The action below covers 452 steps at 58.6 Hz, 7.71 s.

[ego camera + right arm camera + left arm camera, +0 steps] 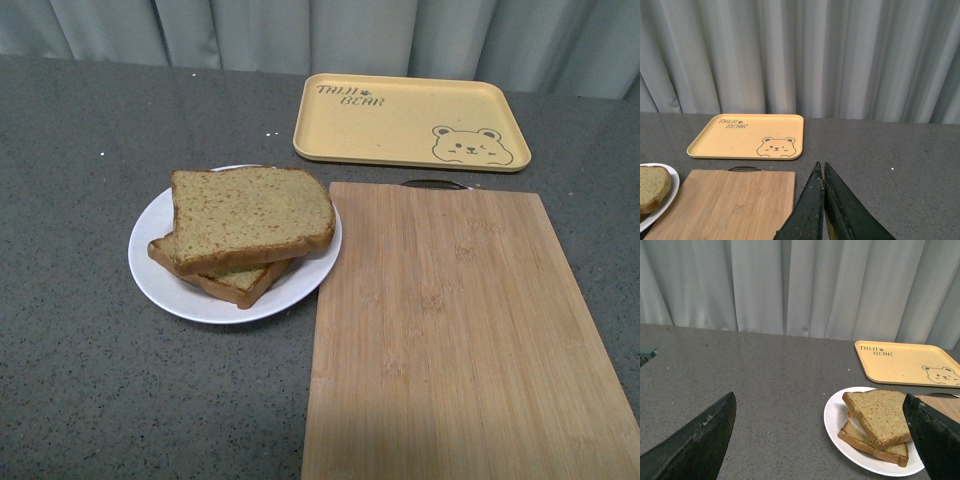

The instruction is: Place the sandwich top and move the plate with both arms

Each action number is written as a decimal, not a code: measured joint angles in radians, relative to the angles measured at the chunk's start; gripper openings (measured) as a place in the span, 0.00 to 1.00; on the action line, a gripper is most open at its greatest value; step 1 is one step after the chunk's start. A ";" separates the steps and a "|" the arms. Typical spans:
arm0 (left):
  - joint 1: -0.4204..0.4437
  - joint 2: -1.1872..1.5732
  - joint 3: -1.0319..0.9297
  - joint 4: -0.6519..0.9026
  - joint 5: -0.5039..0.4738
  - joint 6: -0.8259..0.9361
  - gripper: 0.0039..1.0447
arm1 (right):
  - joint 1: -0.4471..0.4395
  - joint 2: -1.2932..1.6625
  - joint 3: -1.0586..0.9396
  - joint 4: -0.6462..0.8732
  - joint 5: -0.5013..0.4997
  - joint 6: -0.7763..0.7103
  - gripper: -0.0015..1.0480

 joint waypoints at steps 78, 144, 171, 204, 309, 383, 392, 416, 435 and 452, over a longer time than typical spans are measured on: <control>-0.106 1.575 0.386 0.402 0.231 -0.802 0.94 | -0.001 -0.153 0.000 -0.159 -0.003 -0.002 0.91; -0.197 1.881 0.560 0.436 0.179 -0.855 0.45 | -0.001 -0.153 0.000 -0.158 -0.003 -0.002 0.91; -0.173 1.929 0.597 0.518 0.250 -0.958 0.04 | -0.001 -0.153 0.000 -0.159 -0.003 -0.002 0.91; -0.145 1.906 0.497 1.073 0.307 -1.323 0.03 | -0.001 -0.153 0.000 -0.158 -0.003 -0.002 0.91; -0.437 2.243 1.261 0.528 0.031 -1.109 0.85 | -0.001 -0.153 0.000 -0.158 -0.003 -0.002 0.91; -0.081 0.980 0.037 0.911 -0.079 -0.004 0.03 | -0.001 -0.153 0.000 -0.158 -0.003 -0.002 0.91; -0.002 0.839 0.011 0.798 -0.006 -0.003 0.03 | -0.001 -0.153 0.000 -0.158 -0.002 -0.002 0.91; 0.000 0.522 0.000 0.518 0.000 -0.003 0.03 | -0.001 -0.153 0.000 -0.158 -0.003 -0.002 0.91; 0.000 0.365 0.000 0.370 0.000 -0.003 0.03 | -0.001 -0.153 0.000 -0.159 -0.002 -0.002 0.91; 0.000 0.258 0.000 0.264 0.000 -0.003 0.03 | -0.001 -0.153 0.000 -0.158 -0.003 -0.002 0.91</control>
